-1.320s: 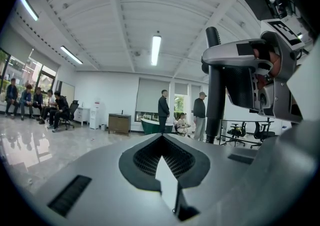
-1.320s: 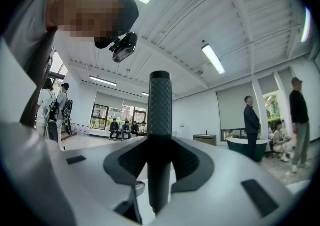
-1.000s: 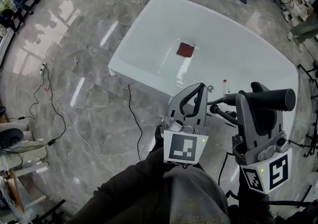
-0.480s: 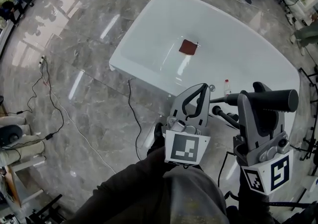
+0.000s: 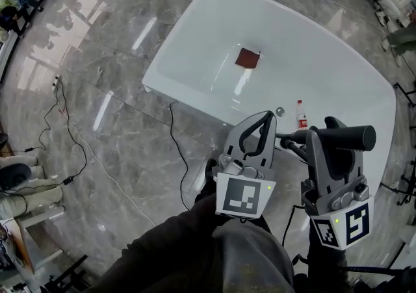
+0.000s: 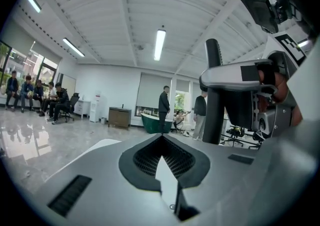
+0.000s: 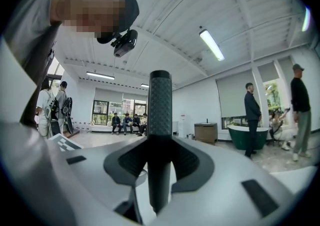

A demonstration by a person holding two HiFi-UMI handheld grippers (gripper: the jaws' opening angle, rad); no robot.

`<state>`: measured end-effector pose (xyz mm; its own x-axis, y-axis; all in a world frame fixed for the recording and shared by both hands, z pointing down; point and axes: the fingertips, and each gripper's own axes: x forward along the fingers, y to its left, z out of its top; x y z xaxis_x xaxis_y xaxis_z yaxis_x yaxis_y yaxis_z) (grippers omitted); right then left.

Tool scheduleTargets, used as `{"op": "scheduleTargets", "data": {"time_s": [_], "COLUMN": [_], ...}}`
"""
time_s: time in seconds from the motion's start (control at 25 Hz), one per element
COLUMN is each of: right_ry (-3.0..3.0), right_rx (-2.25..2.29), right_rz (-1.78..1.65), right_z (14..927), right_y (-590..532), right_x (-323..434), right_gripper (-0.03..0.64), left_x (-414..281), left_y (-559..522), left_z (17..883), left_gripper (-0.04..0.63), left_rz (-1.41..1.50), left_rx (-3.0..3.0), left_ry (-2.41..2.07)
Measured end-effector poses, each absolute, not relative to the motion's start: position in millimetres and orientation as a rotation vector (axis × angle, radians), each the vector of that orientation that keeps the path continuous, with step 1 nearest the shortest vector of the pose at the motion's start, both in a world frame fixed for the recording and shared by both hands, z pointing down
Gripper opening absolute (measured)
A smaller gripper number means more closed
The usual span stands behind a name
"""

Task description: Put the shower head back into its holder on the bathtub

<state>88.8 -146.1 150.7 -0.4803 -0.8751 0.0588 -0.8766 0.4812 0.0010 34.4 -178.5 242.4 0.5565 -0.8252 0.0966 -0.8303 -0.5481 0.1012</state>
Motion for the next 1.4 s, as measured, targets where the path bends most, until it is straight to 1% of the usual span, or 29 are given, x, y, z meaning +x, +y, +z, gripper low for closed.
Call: {"op": "scheduleTargets", "data": {"time_s": [0.96, 1.4], "right_ry": [-2.630, -2.594], "right_rx": [1.637, 1.659], "right_rz": [0.109, 0.134], "right_z": [214.0, 262.7], "right_y": [-154.4, -157.0], "right_x": [95.5, 99.6], "right_gripper": [0.136, 0.135], "left_x": [41.6, 41.7], "left_y": [-186.5, -183.7], "left_z": [289.8, 318.4], "left_gripper": [0.003, 0.003], "left_rz": [0.097, 0.129], "left_rx": [2.659, 2.672], "left_ry": [-1.353, -1.335]}}
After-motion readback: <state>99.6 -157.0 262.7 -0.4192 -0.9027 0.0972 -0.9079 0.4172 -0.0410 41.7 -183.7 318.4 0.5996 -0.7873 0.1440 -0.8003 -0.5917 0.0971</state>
